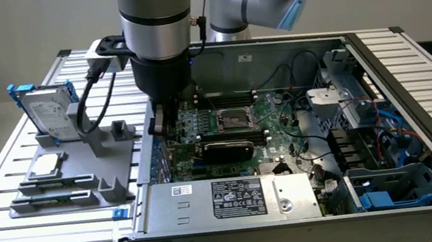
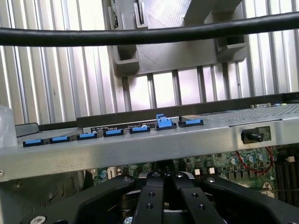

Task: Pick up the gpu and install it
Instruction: 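Press down on the gpu until it lock into place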

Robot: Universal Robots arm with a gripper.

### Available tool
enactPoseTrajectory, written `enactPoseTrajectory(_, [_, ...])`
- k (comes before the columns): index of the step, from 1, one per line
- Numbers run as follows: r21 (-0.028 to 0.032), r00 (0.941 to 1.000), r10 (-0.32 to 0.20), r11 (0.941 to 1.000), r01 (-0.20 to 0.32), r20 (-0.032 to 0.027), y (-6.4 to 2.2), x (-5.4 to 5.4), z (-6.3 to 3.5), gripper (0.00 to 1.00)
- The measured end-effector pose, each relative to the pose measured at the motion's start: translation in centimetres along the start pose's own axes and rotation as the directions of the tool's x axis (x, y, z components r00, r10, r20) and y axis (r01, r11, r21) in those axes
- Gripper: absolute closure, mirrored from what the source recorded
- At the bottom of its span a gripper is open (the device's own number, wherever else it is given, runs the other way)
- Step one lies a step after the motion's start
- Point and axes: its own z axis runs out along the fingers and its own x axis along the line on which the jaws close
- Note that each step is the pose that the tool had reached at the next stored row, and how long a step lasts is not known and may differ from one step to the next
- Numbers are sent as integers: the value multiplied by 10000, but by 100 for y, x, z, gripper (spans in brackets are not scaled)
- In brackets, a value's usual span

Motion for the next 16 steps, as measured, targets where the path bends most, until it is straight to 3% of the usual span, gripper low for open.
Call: enactPoseTrajectory(16, [-83, 10000, 2, 10000, -2, 16, 2, -8, -20, 89])
